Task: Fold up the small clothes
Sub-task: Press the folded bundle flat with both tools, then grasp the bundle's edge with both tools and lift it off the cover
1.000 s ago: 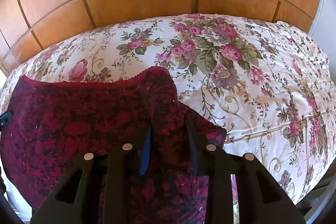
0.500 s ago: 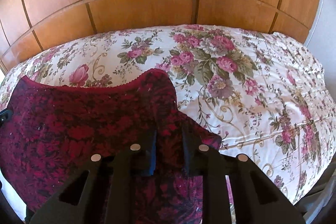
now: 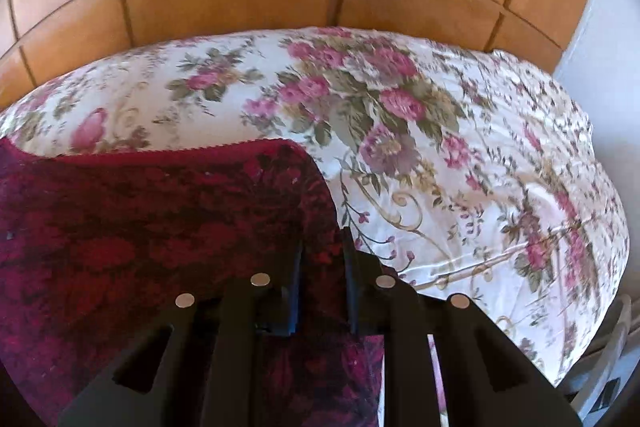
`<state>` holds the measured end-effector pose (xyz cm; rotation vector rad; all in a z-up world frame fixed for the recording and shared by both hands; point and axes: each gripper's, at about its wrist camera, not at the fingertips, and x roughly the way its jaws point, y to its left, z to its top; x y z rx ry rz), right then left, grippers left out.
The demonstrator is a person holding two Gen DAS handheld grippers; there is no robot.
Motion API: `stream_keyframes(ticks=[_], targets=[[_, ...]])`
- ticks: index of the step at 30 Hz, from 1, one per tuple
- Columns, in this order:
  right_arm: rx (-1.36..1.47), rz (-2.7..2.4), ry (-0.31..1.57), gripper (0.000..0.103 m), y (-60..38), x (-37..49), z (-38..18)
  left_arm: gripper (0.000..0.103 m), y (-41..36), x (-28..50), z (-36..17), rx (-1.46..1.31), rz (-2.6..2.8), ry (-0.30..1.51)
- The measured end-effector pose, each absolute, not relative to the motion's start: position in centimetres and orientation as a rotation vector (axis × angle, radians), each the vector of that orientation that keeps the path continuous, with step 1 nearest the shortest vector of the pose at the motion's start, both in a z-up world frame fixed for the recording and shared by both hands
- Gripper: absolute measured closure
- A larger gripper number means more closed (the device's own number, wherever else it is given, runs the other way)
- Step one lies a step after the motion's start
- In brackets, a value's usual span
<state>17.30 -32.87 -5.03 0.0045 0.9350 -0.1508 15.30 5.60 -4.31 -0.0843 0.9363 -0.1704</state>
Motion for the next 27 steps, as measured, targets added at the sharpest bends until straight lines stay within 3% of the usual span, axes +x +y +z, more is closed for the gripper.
stream_keyframes(ticks=[5, 6, 8, 9, 10, 14, 16, 19, 21, 27], targets=[[0.062, -0.145, 0.951, 0.081, -33.7, 17.5, -5.0, 0.068, 6.2, 15.4, -5.2, -0.128, -0.153, 0.930], [0.076, -0.147, 0.951, 0.075, -33.9, 17.4, -4.9, 0.062, 6.4, 15.4, -5.2, -0.135, -0.146, 0.932], [0.131, -0.134, 0.951, 0.067, -34.5, 17.1, -4.5, 0.062, 6.8, 15.1, -4.8, -0.149, -0.137, 0.929], [0.150, -0.135, 0.945, 0.056, -34.7, 16.9, -4.2, 0.061, 6.9, 14.8, -4.4, -0.151, -0.134, 0.920], [0.160, -0.143, 0.940, 0.040, -34.9, 16.5, -3.8, 0.062, 7.0, 14.3, -3.6, -0.141, -0.123, 0.895], [0.263, -0.082, 0.921, 0.023, -36.3, 14.5, -2.4, 0.061, 7.4, 11.9, -1.0, -0.124, -0.104, 0.789], [0.322, -0.036, 0.927, 0.009, -36.8, 13.2, -2.3, 0.062, 7.8, 10.5, 0.0, -0.144, -0.120, 0.749], [0.411, 0.059, 0.948, 0.004, -37.5, 10.8, -2.7, 0.059, 7.6, 8.7, 0.6, -0.182, -0.190, 0.733], [0.484, 0.132, 0.968, 0.003, -37.9, 9.4, -3.3, 0.047, 6.7, 7.7, 0.6, -0.189, -0.247, 0.735], [0.668, 0.263, 1.045, 0.002, -39.1, 5.8, -6.7, 0.047, 2.5, 5.8, 0.0, -0.232, -0.464, 0.785]])
